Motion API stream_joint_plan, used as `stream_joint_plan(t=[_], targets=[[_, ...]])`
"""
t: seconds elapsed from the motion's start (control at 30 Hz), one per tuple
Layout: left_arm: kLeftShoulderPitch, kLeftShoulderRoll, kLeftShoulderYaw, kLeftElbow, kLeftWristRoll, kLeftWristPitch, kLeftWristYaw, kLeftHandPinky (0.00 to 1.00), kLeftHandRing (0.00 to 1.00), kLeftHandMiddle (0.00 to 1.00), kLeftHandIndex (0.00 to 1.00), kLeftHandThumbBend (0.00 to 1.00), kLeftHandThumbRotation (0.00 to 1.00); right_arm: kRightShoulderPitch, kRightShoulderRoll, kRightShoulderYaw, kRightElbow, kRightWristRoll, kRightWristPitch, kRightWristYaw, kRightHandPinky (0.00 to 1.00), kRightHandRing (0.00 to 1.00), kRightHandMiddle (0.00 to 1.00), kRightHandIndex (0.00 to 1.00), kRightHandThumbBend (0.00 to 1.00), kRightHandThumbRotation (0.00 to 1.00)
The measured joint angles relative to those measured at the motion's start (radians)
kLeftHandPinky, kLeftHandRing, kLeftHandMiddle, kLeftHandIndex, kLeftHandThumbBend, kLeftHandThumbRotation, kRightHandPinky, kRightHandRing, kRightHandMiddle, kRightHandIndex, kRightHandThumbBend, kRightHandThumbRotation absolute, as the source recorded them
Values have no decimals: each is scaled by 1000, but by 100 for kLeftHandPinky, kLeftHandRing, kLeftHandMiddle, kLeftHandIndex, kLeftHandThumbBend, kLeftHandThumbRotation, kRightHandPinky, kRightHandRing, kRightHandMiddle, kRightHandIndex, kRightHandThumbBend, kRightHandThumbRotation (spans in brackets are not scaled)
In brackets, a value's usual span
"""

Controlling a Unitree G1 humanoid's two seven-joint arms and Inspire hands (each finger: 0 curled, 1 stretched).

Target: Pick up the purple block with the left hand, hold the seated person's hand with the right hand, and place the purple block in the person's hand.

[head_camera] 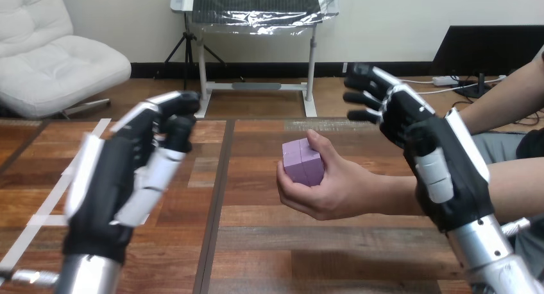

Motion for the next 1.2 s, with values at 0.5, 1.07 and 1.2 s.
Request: stream_joint_plan(t=[0.5,1.07,1.2], targets=[[127,-71,21,-148,-123,-68,12,60,75,73,69,68,89,127,94,39,-202,103,42,12,81,85,86,88,91,93],[208,-99,23,-239,-185,-77,18,54,71,71,68,53,92,285,128,109,-349,179,111,38,85,88,89,89,92,90],[215,-100,18,-253,-197,-77,18,54,72,71,67,54,93,311,128,121,-364,193,116,54,84,88,88,88,92,89]])
